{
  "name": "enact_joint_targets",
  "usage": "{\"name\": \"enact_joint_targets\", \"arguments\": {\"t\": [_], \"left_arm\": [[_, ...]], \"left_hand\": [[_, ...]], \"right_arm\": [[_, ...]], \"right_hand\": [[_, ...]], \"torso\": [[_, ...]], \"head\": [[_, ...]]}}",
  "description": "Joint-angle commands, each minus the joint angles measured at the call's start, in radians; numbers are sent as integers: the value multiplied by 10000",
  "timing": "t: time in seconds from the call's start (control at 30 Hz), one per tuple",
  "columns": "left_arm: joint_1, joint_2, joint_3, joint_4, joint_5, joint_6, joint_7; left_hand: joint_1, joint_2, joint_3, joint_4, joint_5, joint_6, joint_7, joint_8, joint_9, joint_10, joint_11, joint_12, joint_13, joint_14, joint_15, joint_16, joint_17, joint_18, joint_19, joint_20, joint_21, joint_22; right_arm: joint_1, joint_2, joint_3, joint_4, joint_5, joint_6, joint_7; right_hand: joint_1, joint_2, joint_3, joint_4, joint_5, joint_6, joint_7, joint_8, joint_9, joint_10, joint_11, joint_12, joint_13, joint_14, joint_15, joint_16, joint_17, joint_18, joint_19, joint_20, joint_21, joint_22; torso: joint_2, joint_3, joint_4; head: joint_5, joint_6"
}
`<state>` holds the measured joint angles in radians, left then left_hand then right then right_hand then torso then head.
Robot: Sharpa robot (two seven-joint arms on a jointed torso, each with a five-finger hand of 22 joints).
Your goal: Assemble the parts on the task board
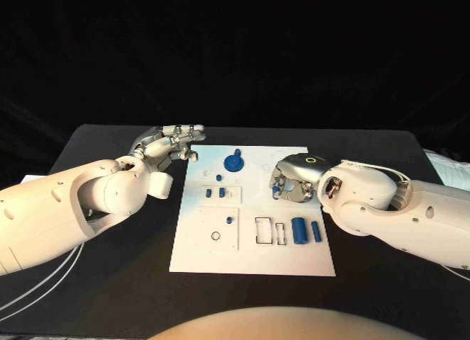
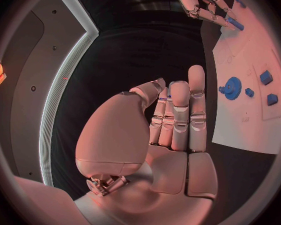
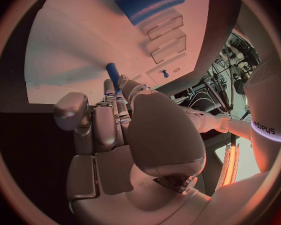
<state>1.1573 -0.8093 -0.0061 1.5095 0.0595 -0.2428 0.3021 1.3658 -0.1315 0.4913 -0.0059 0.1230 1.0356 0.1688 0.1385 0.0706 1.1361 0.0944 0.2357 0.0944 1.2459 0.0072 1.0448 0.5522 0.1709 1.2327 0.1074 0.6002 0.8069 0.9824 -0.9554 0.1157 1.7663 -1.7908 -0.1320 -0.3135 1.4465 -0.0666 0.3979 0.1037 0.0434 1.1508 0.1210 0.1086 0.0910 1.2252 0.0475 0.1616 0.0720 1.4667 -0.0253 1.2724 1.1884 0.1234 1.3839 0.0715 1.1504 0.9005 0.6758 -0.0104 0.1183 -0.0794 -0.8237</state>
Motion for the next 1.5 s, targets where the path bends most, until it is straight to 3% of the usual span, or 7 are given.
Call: {"name": "enact_joint_targets", "arguments": {"t": [0.03, 0.33, 0.6, 0.77, 1.07, 1.5], "left_arm": [[0, 10, 5, 8, -38, 184, 18], [-10, 4, 5, 1, -38, 201, 9], [-39, 34, 5, -24, -38, 225, 1], [-53, 64, 5, -39, -38, 238, 3], [-59, 84, 5, -24, -38, 244, -10], [-60, 115, 6, -50, -38, 259, -10]], "left_hand": [[41, 33, 2, -48, -8, -51, 48, 58, -12, -49, 12, 42, 10, -66, 16, -59, -10, 116, -66, -2, -40, -15], [41, 33, 2, -48, -8, -51, 48, 58, -12, -49, 12, 42, 10, -66, 16, -59, -10, 116, -66, -2, -40, -15], [41, 33, 2, -48, -8, -51, 48, 58, -12, -49, 12, 42, 10, -66, 16, -59, -10, 116, -66, -2, -40, -15], [41, 33, 2, -48, -8, -51, 48, 58, -12, -49, 12, 42, 10, -66, 16, -59, -10, 116, -66, -2, -40, -15], [52, 45, -6, -63, -8, -59, 53, 63, -13, -65, 17, 59, 12, -80, 19, -64, -28, 115, -68, -1, -51, -20], [52, 45, -6, -63, -8, -59, 53, 63, -13, -65, 17, 59, 12, -80, 19, -64, -28, 115, -68, -1, -51, -20]], "right_arm": [[-3, -44, 7, 144, 124, -380, 133], [-5, -247, 63, 1061, 691, -945, 315], [-145, 272, 72, 1707, 1269, -1311, 649], [-326, 895, 25, 1588, 1416, -1182, 790], [-677, 1775, -144, 1056, 830, -677, 956], [-828, 2240, -263, 486, 390, -125, 882]], "right_hand": [[5, 128, 49, 19, 69, 157, -98, 69, 87, 58, 13, -34, -21, 401, -82, 58, -1, -36, 56, -25, 51, 0], [9, 118, 77, -1, 78, 151, -92, 62, 92, 62, 11, -68, -27, 396, -85, 40, -26, -28, 48, -40, 33, -28], [29, 108, 138, -48, 90, 136, -73, 46, 100, 65, 21, -132, -35, 389, -84, 18, -56, -19, 31, -61, 0, -81], [38, 113, 171, -71, 96, 124, -61, 36, 104, 66, 28, -162, -37, 386, -82, 8, -69, -15, 21, -68, -18, -109], [34, 107, 190, -90, 97, 110, -49, 25, 106, 61, 37, -193, -39, 382, -78, -1, -81, -14, 12, -69, -32, -129], [37, 95, 203, -112, 99, 101, -42, 17, 108, 58, 42, -216, -40, 381, -74, -3, -84, -14, 6, -70, -39, -139]], "torso": [[-12, -4, -12], [-13, 0, -2], [-20, -3, 31], [-16, -9, 15], [1, -15, 22], [4, -1, 7]], "head": [[-2, 29], [27, 69], [158, 27], [302, -8], [381, -63], [434, -146]]}}
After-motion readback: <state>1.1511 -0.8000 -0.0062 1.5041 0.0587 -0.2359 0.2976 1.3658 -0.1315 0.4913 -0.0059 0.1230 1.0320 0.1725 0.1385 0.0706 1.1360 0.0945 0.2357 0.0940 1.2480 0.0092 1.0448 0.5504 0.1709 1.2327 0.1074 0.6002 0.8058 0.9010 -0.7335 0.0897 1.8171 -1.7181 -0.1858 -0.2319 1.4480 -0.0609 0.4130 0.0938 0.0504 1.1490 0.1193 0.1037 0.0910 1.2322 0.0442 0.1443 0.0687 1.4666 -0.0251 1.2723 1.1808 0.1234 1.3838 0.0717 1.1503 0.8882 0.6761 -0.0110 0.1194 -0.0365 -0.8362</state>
